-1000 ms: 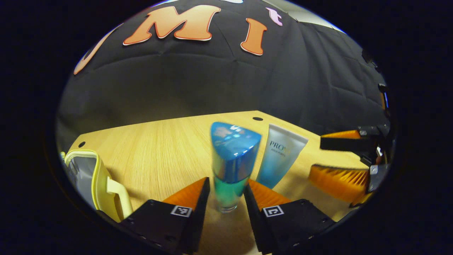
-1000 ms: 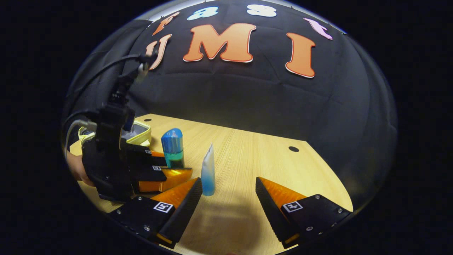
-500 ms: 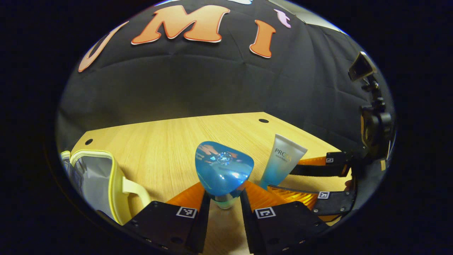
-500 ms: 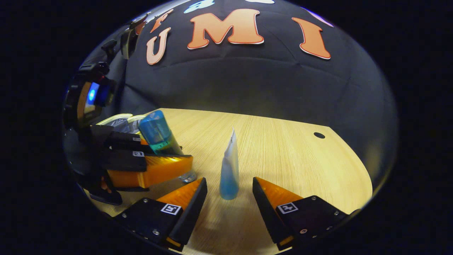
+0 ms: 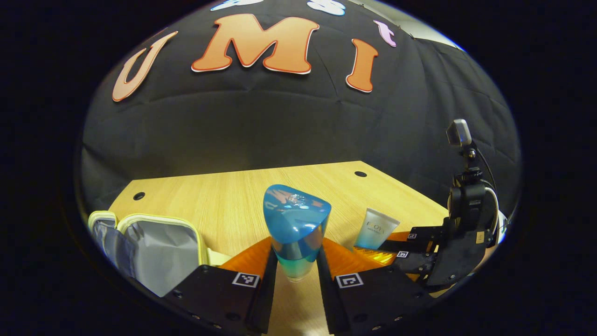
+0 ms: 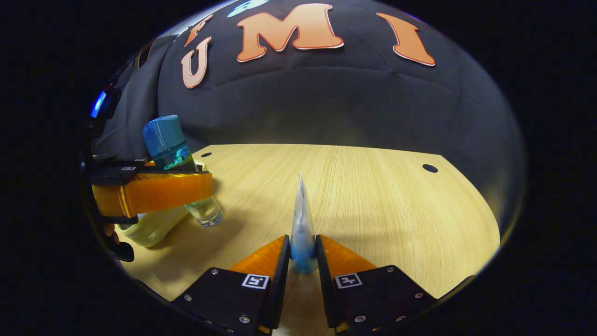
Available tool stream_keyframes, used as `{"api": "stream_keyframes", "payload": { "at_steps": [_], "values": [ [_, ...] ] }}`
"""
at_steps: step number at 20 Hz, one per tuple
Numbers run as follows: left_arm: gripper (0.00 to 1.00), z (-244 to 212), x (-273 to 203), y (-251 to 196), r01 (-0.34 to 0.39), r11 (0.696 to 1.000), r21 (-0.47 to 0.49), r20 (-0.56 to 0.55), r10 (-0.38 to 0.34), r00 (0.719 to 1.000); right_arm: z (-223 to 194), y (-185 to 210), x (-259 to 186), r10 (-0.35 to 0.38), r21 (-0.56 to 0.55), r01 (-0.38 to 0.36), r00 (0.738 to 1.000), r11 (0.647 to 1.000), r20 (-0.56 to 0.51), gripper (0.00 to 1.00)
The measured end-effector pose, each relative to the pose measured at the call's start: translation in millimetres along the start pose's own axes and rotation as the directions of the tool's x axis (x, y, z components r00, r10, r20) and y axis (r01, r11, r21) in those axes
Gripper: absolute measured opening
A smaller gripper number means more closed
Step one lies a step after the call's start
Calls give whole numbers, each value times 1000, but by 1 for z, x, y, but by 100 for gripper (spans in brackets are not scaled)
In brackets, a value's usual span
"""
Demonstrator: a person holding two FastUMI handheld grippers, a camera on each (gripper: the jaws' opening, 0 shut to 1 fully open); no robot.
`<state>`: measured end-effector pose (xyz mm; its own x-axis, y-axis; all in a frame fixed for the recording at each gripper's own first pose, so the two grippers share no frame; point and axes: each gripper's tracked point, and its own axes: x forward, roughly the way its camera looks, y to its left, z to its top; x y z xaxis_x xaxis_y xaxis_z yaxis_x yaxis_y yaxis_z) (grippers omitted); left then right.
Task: First open the suitcase, pack the skin care products into it, and then close the suitcase.
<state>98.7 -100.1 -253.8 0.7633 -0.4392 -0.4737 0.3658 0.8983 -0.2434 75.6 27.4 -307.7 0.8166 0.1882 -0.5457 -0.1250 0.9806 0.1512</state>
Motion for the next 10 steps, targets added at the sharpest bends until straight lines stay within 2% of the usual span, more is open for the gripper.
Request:
{"api": "stream_keyframes", "payload": {
  "at_steps": [3, 4, 5, 10],
  "values": [
    [45, 21, -20, 20, -27, 999, -22, 5, 27, 1000, 28, 16, -12, 20, -13, -20, 1000, 1000, 13, 36],
    [45, 28, -28, 28, -40, 999, -27, 8, 40, 999, 39, 23, -17, 31, -15, -31, 999, 999, 19, 31],
    [45, 36, -34, 35, -51, 998, -31, 9, 51, 999, 49, 30, -21, 38, -14, -38, 999, 999, 24, 36],
    [45, 68, -79, 77, -104, 993, -60, 19, 105, 994, 95, 70, -47, 86, -22, -85, 995, 996, 51, 36]
  ]
}}
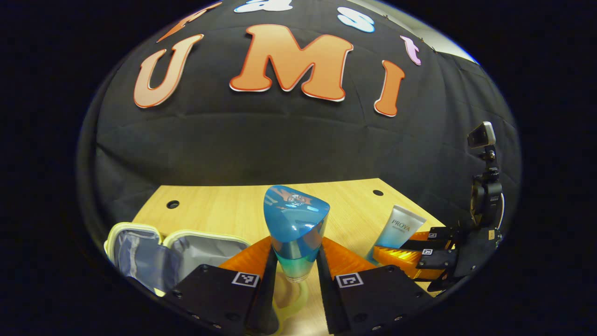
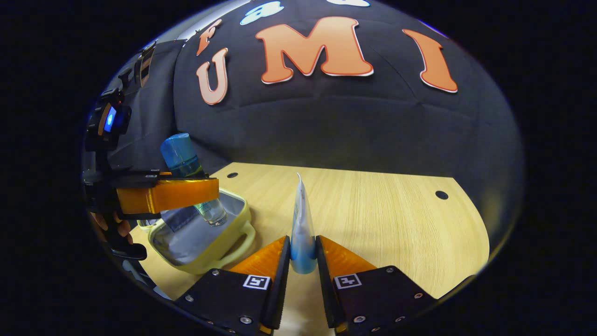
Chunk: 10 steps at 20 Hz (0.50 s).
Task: First open the suitcase, pack the skin care products into it, and then close the suitcase.
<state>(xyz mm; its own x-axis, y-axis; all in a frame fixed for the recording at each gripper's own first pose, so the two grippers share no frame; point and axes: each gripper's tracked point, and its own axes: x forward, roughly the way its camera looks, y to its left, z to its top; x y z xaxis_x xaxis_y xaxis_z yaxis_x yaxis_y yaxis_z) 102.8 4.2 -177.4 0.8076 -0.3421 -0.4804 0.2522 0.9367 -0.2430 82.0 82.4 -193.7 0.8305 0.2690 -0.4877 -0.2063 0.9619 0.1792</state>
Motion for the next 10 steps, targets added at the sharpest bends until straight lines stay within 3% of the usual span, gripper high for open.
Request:
{"api": "stream_keyframes", "payload": {
  "at_steps": [10],
  "values": [
    [45, 19, -67, 115, -108, 994, 20, 29, 107, 994, 57, 102, -8, 95, -29, -93, 992, 995, 77, 36]
  ]
}}
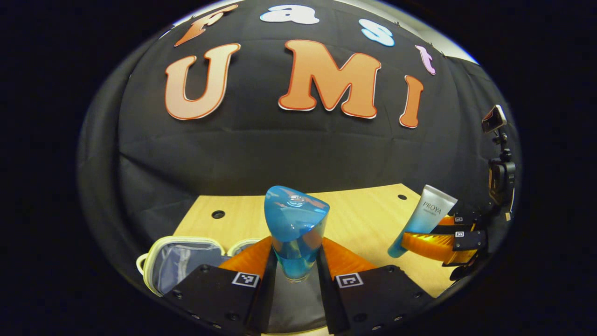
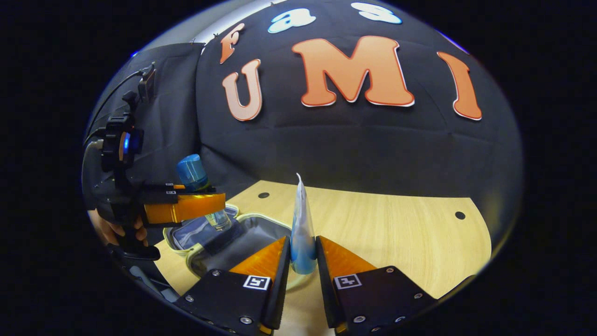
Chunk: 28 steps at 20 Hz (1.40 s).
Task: First open the suitcase, pack the skin care products into it, and then close the suitcase.
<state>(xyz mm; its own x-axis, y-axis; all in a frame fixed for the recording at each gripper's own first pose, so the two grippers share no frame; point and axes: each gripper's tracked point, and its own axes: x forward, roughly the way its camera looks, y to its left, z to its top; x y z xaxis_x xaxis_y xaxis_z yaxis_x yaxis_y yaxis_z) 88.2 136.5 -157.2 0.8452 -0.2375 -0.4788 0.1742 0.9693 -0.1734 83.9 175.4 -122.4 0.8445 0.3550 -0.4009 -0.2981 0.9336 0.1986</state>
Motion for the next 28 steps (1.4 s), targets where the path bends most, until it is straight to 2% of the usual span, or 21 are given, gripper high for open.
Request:
{"api": "stream_keyframes", "payload": {
  "at_steps": [6, 13, 18, 22, 28],
  "values": [
    [46, -34, -7, 43, -2, 1000, 7, -67, 2, 998, -10, 51, 18, 32, 5, -32, 999, 999, -14, 36],
    [45, -89, 9, 47, 51, 999, 20, -166, -47, 985, -49, 72, 39, 38, -1, -38, 996, 999, -81, 36],
    [47, -131, 22, 45, 86, 996, -4, -271, -84, 959, -71, 79, 58, 47, 26, -44, 990, 999, -131, 36],
    [45, -154, 24, 46, 93, 995, -19, -358, -94, 929, -82, 87, 66, 60, 41, -54, 985, 998, -163, 36],
    [44, -172, 22, 42, 74, 997, -33, -489, -81, 869, -97, 91, 74, 57, 66, -45, 980, 997, -191, 36]
  ]
}}
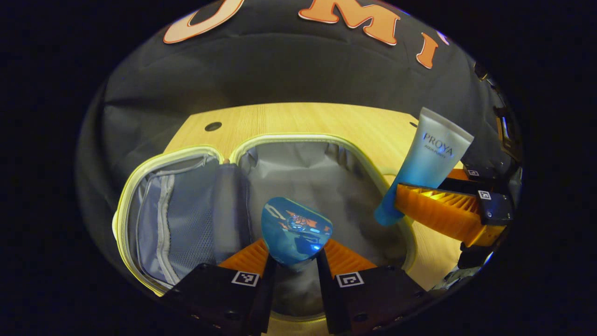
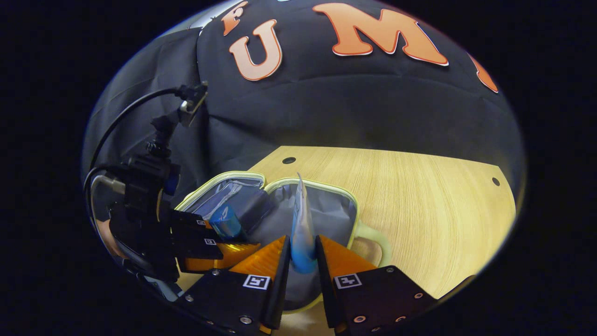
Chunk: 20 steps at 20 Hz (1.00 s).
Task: First open the suitcase, pack the skin care products into it, and then close the suitcase.
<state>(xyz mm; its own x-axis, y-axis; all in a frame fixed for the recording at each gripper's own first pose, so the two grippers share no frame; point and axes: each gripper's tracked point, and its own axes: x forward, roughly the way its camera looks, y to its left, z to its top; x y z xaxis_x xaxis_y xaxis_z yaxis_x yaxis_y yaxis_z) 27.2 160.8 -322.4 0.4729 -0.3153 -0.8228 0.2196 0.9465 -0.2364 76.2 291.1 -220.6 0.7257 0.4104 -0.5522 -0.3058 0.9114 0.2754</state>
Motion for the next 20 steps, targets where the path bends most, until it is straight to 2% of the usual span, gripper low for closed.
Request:
{"api": "stream_keyframes", "payload": {
  "at_steps": [7, 8, 11, 13, 17, 19, 20],
  "values": [
    [43, 18, 19, 3, -40, 999, 33, -6, 40, 999, -3, -6, 9, -23, 20, 23, 1000, 1000, -14, 36],
    [47, 20, 26, 7, -58, 998, 35, -8, 58, 998, -3, -8, 10, -30, 23, 30, 999, 999, -16, 36],
    [43, 7, 39, 17, -105, 994, 29, -97, 108, 989, -3, -11, 10, -38, 30, 39, 999, 999, -22, 36],
    [44, 5, 39, 13, -108, 994, 24, -119, 110, 987, -2, -13, 11, -44, 33, 45, 999, 998, -24, 36],
    [54, 10, 38, 17, -114, 993, 17, -92, 115, 989, -5, -13, 14, -44, 47, 46, 998, 998, -41, 36],
    [50, 19, 28, 15, -108, 994, 12, -56, 109, 992, -9, -12, 18, -41, 58, 44, 997, 997, -63, 36],
    [53, 22, 23, 17, -111, 994, 16, -30, 112, 993, -11, -10, 19, -36, 62, 40, 997, 997, -74, 36]
  ]
}}
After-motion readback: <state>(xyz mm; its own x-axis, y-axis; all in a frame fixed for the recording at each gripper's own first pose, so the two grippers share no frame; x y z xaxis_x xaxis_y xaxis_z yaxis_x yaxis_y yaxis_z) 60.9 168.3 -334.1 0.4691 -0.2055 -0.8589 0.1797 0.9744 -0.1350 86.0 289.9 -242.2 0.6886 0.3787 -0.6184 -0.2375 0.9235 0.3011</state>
